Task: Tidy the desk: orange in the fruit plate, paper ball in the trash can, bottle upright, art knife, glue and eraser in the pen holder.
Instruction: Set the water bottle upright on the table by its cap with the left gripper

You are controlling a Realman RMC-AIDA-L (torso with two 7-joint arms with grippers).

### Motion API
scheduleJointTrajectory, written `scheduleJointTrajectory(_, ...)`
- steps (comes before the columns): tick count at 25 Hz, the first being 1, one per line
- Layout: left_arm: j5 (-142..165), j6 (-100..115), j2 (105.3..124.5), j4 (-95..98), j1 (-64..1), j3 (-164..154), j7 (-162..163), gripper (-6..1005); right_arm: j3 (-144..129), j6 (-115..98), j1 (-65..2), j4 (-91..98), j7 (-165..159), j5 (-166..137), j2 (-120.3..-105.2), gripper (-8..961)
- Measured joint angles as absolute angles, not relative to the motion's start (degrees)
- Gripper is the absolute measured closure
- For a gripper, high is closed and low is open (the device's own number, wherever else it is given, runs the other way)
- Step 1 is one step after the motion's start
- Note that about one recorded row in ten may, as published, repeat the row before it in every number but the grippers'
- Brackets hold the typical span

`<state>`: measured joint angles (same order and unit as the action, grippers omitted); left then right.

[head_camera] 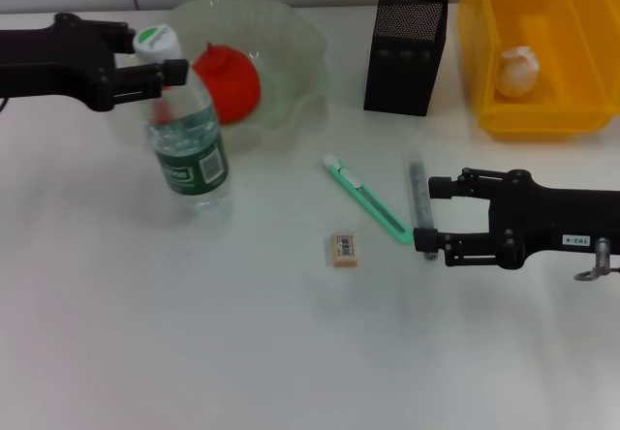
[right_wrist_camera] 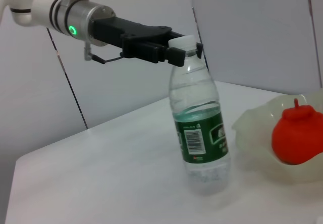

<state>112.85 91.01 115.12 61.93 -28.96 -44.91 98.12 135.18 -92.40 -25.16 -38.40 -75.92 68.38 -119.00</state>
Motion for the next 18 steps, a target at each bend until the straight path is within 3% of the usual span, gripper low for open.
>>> scheduleJointTrajectory(11, 112.8, 89.8, 114.26, 61.9, -26.2, -40.3, 97.8, 558, 135.1, -92.3, -25.6, -38.2, -75.9, 68.3, -119.00, 151)
scheduleJointTrajectory(18, 112.9, 85.3, 115.67, 61.2, -25.8, -39.1, 95.5, 557, 135.1, -92.1, -25.6, -38.2, -75.7, 68.3, -119.05, 150)
